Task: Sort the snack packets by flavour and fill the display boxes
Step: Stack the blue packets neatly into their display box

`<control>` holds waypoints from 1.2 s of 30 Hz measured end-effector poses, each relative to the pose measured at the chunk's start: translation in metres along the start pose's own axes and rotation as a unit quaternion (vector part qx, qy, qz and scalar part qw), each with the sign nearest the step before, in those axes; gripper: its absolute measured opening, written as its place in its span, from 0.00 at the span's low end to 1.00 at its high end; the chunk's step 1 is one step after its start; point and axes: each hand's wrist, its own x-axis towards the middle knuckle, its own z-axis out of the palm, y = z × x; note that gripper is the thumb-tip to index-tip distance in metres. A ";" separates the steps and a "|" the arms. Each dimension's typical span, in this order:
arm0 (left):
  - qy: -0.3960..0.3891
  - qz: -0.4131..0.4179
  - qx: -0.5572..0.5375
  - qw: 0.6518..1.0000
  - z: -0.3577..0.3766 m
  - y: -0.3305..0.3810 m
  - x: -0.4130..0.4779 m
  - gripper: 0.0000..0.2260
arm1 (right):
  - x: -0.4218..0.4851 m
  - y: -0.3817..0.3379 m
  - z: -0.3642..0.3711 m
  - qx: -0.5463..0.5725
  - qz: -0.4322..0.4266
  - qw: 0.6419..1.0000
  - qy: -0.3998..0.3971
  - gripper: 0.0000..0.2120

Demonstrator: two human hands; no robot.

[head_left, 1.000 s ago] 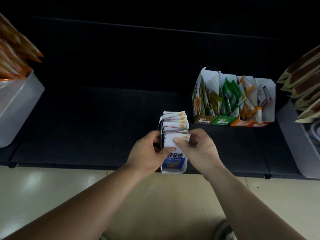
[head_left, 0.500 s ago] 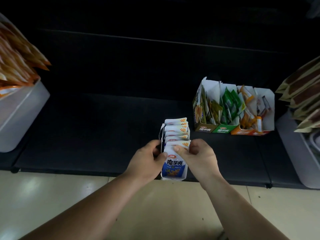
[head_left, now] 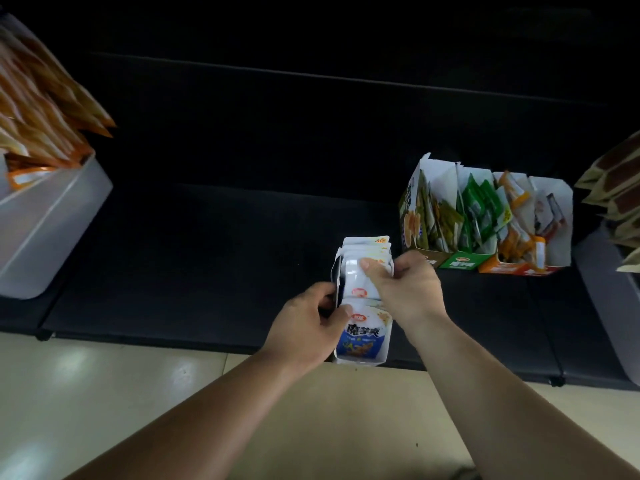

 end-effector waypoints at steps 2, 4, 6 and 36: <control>0.006 -0.001 -0.005 1.000 0.002 -0.001 0.001 0.11 | 0.008 0.006 0.001 0.020 0.051 0.998 -0.011 0.23; 0.012 -0.002 -0.001 1.000 0.005 -0.001 0.003 0.09 | 0.010 0.011 0.002 0.042 0.087 0.995 -0.016 0.22; 0.012 -0.007 -0.007 1.000 0.006 -0.002 0.004 0.08 | 0.009 0.011 0.003 0.026 0.077 0.997 -0.017 0.21; 0.113 0.192 0.232 0.947 -0.011 0.001 0.011 0.16 | -0.027 0.046 -0.002 0.080 -0.014 0.994 -0.066 0.12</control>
